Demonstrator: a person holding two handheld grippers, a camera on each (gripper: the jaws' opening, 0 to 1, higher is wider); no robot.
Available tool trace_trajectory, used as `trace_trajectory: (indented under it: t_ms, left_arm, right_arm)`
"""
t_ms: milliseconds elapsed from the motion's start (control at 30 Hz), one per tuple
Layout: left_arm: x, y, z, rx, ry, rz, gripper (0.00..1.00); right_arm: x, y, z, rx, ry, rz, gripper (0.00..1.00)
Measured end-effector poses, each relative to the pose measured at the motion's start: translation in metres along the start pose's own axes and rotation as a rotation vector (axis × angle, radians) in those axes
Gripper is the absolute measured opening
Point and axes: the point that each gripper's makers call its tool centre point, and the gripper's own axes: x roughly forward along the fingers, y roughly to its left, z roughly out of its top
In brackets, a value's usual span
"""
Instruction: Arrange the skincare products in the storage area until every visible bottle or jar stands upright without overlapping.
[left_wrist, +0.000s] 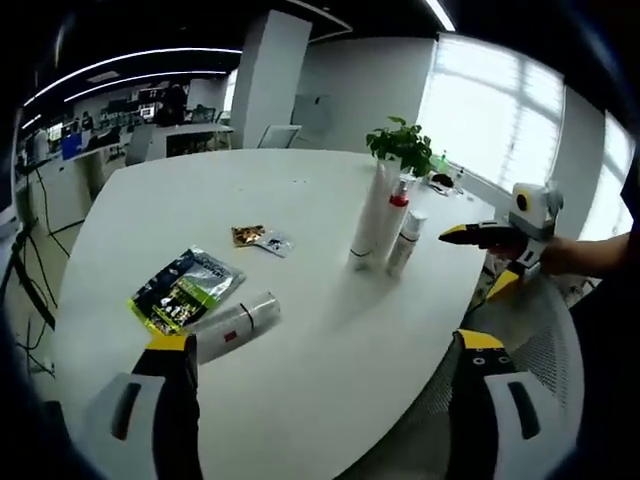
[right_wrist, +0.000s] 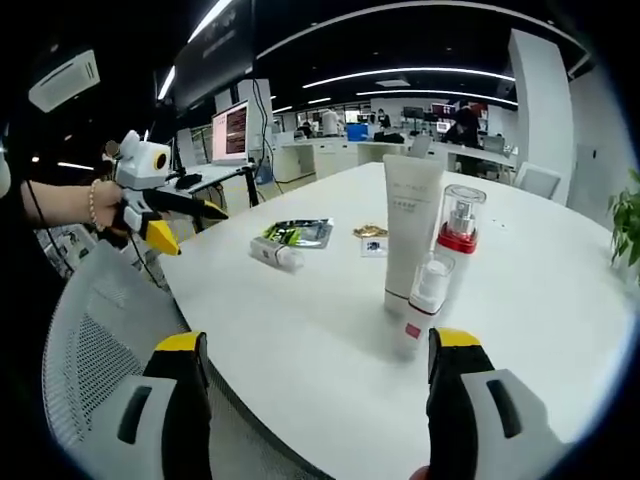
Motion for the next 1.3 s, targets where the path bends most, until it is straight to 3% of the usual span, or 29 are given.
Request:
trace_trajectory:
  t_ms: [367,833,1300]
  left_arm:
    - [-0.011,-0.005,-0.019,-0.052,-0.005,0.029,0.98]
    - [-0.008,-0.002,-0.019,-0.035,0.009,0.029,0.98]
    - [-0.002,0.01,-0.017,0.038,0.058,0.027,0.96]
  right_arm:
    - [0.0,0.0,-0.001,-0.006,0.005,0.002,0.9]
    - [-0.001,-0.002,-0.002,-0.01,0.013,-0.004,0.89]
    - [-0.001,-0.003,-0.003,-0.01,0.018,-0.012,0.88]
